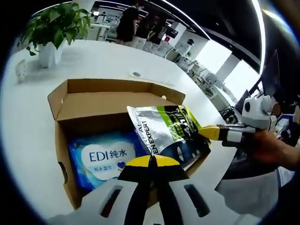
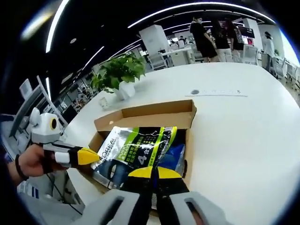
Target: Operate the shoe box by opening the lid, removing the specified soft item, and placing it in the target area until the item is outside and the box remains undamaged.
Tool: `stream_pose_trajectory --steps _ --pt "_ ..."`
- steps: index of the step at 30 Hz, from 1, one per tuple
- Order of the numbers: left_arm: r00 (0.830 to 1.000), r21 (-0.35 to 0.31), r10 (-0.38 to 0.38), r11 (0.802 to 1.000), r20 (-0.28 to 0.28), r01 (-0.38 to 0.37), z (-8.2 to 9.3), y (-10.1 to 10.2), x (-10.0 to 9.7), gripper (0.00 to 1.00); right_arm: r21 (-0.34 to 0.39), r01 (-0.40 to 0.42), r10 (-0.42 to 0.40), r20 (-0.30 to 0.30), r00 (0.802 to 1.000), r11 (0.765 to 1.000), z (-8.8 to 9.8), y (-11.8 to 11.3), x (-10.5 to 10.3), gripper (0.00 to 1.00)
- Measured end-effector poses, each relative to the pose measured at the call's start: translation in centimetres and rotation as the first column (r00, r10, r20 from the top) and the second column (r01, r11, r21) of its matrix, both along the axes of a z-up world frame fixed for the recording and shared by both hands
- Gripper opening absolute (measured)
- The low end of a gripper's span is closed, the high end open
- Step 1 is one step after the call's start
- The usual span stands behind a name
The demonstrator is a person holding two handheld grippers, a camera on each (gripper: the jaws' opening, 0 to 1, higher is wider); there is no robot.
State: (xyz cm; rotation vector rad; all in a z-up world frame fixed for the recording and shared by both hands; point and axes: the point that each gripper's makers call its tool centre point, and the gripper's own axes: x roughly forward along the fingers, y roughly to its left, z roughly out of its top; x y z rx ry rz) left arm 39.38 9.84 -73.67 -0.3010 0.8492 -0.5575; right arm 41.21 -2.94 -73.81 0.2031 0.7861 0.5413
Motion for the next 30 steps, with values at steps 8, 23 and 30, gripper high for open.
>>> stream_pose_trajectory --steps 8,23,30 --pt "0.999 0.002 -0.034 0.999 0.022 0.034 1.1 -2.1 0.4 0.00 0.027 0.033 -0.033 0.014 0.999 0.999 1.1 -2.0 -0.3 0.00" --pt "0.991 0.018 -0.124 0.992 0.042 0.123 1.9 -8.0 0.9 0.00 0.047 0.114 -0.115 0.015 0.993 0.992 1.4 -7.9 -0.7 0.00" --pt "0.985 0.020 -0.164 0.986 0.046 0.163 1.9 -11.0 1.1 0.00 0.050 0.153 -0.153 0.010 0.988 0.987 1.2 -11.2 -0.8 0.00"
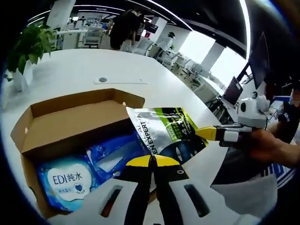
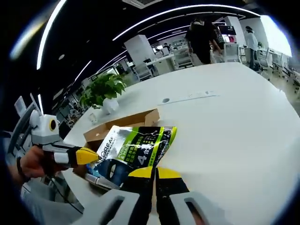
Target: Operate the shoe box by opening the lid, removing the specified soft item, and placing it in the target area until the item is outside and the box remains undamaged.
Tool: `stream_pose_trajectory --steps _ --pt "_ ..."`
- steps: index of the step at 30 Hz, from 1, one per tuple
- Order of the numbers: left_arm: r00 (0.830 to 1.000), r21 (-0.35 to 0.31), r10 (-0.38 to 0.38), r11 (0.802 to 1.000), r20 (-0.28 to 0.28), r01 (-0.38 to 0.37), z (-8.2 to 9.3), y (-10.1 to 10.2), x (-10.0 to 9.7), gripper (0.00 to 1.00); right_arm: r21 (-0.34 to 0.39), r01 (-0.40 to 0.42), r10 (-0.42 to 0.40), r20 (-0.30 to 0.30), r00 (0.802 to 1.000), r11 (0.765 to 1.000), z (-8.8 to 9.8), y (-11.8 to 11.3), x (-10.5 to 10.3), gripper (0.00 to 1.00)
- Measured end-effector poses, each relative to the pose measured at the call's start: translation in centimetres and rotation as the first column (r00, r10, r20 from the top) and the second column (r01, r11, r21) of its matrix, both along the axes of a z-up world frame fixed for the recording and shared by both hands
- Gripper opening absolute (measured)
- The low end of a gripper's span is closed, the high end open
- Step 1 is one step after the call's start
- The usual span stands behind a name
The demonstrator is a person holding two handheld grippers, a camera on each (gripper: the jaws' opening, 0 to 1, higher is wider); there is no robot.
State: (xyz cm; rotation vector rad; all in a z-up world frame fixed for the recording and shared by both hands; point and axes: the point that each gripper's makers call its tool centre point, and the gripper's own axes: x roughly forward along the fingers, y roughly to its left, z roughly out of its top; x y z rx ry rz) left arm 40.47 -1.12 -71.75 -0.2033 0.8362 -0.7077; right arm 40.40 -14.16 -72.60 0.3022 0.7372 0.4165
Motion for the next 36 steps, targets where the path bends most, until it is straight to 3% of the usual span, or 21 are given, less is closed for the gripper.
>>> stream_pose_trajectory --steps 21,27,36 --pt "0.991 0.041 -0.131 0.991 -0.010 0.131 -1.6 -9.2 -0.3 0.00 -0.018 0.094 -0.094 -0.032 0.995 0.995 -1.7 -8.7 -0.8 0.00" --pt "0.985 0.064 -0.171 0.983 -0.021 0.172 -2.7 -11.1 -0.4 0.00 -0.024 0.105 -0.106 -0.046 0.993 0.994 -2.5 -10.7 -0.3 0.00" --pt "0.972 0.134 -0.231 0.963 -0.037 0.234 -4.7 -12.8 0.0 0.00 -0.031 0.105 -0.107 -0.069 0.992 0.994 -4.0 -12.0 0.8 0.00"
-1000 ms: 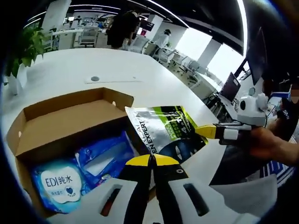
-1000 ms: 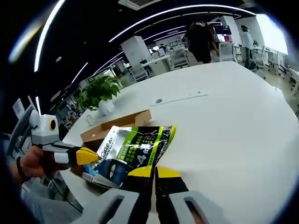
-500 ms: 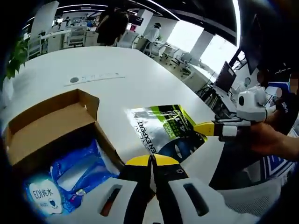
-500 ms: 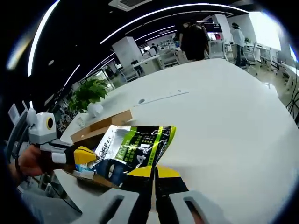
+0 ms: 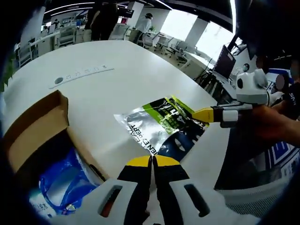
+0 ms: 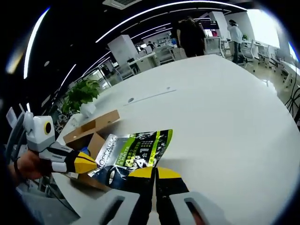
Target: Operate the shoe box by opening the lid, removing the specified soft item, and placing it in the target area until the item is outside and the box remains undamaged.
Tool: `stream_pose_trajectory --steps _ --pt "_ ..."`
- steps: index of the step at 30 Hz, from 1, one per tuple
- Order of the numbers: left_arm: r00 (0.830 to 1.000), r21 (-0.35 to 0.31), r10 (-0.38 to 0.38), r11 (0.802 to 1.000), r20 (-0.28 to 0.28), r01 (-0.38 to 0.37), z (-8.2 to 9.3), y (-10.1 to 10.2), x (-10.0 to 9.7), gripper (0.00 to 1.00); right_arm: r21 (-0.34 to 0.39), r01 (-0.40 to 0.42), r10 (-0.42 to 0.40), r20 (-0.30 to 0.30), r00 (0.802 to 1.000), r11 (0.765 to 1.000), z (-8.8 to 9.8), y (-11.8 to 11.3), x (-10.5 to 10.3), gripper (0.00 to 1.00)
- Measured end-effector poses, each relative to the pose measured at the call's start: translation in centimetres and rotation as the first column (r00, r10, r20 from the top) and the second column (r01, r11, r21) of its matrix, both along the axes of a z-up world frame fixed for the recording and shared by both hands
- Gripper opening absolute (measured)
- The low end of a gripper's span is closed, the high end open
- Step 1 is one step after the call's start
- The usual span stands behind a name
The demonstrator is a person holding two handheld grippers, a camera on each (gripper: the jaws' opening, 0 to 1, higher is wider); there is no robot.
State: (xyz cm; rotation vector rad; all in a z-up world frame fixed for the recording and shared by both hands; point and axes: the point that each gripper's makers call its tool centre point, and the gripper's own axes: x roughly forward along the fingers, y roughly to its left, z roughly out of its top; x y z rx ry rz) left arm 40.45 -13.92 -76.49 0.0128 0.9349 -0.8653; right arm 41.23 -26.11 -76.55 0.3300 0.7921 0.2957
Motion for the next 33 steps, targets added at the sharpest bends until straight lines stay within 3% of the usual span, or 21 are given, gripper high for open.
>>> stream_pose_trajectory --steps 20,33 --pt "0.999 0.117 -0.051 0.992 -0.008 0.052 -2.8 -1.2 1.2 0.00 0.004 -0.017 0.017 -0.052 0.999 1.000 -3.3 -1.2 2.2 0.00" --pt "0.995 0.204 -0.095 0.974 -0.017 0.097 -4.5 -1.8 1.4 0.00 0.007 -0.015 0.015 -0.084 0.996 1.000 -5.6 -2.0 2.8 0.00"
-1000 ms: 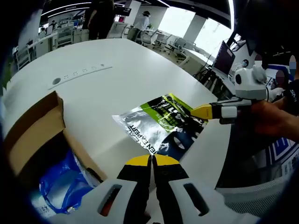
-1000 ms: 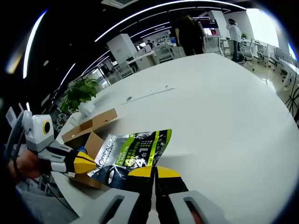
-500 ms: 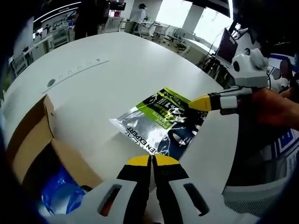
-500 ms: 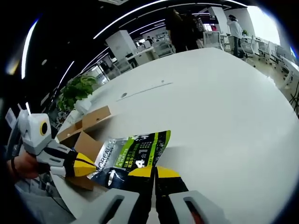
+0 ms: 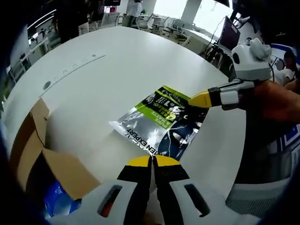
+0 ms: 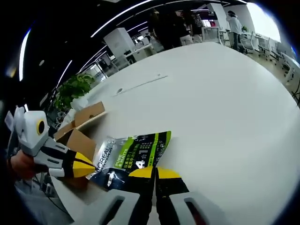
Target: Operate the shoe box by opening the lid, removing the specified soft item, and placing it in the target area until the item is outside and the box remains undamaged.
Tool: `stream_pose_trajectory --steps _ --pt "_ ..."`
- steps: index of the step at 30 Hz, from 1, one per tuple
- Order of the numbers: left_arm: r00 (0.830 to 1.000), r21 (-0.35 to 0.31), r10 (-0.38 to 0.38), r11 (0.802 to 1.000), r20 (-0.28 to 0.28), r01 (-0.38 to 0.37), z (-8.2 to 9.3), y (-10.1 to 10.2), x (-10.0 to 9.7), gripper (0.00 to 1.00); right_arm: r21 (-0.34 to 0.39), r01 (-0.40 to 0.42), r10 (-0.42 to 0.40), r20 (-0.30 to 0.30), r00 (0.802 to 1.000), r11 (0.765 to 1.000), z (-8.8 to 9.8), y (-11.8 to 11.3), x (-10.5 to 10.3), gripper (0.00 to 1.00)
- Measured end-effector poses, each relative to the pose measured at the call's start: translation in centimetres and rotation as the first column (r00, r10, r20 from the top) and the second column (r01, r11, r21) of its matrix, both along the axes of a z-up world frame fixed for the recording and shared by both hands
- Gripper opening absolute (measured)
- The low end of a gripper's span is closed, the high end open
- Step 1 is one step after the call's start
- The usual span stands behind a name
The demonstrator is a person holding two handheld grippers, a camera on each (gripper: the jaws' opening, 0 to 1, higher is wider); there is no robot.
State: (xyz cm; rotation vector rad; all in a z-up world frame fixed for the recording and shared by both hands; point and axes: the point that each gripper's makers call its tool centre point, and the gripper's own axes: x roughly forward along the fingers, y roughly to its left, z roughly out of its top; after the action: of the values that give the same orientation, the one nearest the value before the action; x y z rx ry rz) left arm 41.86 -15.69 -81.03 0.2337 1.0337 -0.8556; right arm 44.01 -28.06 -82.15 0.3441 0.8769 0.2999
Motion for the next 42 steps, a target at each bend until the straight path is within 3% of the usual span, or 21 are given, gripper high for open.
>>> stream_pose_trajectory --steps 16,31,42 --pt "0.999 0.093 -0.023 0.995 -0.023 0.025 -1.8 -0.3 -0.1 0.00 -0.012 -0.008 0.008 -0.034 0.999 1.000 -2.2 -0.4 -0.3 0.00" --pt "0.998 0.135 -0.020 0.990 -0.052 0.027 -2.8 -0.2 -0.5 0.01 -0.021 0.001 -0.001 -0.030 1.000 1.000 -2.4 -0.8 -0.5 0.00" --pt "0.999 0.131 -0.004 0.991 -0.034 0.009 -2.0 0.1 -0.7 0.04 -0.032 0.007 -0.008 -0.032 0.999 0.999 -1.8 -0.7 -1.4 0.06"
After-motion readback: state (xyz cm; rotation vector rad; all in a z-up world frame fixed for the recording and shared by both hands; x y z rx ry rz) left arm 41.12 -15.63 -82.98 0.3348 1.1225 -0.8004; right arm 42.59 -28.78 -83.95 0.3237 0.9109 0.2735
